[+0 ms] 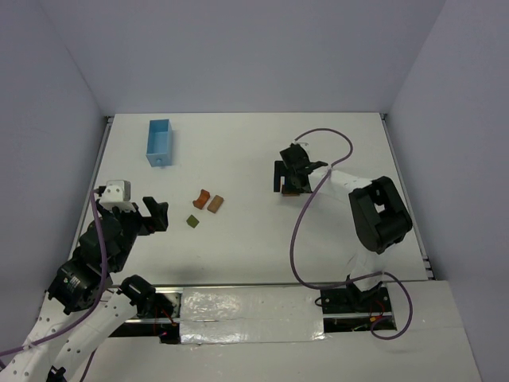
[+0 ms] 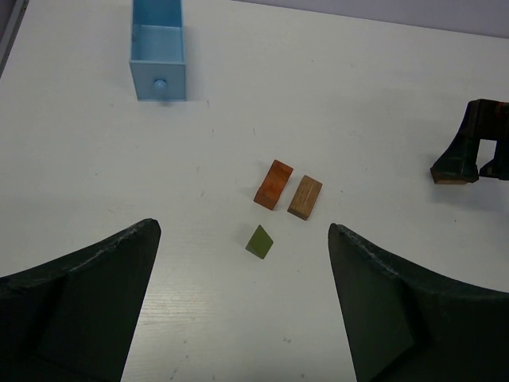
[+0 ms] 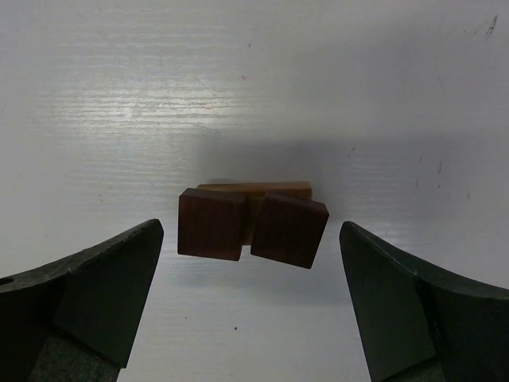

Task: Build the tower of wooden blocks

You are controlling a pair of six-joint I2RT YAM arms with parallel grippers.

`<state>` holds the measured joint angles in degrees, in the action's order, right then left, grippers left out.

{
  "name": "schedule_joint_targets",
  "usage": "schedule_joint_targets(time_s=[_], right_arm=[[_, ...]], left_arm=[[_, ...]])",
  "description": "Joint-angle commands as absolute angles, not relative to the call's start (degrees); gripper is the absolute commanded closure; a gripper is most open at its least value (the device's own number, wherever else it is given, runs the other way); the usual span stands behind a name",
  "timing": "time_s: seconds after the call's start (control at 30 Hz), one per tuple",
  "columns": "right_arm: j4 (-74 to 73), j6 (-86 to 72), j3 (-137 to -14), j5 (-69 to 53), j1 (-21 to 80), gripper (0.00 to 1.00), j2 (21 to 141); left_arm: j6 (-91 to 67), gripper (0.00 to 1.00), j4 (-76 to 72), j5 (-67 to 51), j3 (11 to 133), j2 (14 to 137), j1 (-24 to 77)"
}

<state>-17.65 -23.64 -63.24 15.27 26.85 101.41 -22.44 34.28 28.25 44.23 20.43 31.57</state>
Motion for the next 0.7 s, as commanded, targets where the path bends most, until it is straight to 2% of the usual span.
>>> schedule_joint_targets(time_s=[0.0,0.33,0.67], right_arm=[[-18.0,-24.5,-65.7,16.5,26.9,0.0,102.5],[-18.5,-22.9,-67.4,16.4,26.8,0.01,103.5],[-18.3,-20.9,-67.4,15.8,26.5,0.09,104.4]], left_arm=[[-21.4,0.01,32.1,28.7,44.2,20.7,31.5],[-21.4,0.0,32.0,28.4,44.2,20.6,31.6],[-21.2,0.01,31.9,28.0,44.1,20.6,31.6]])
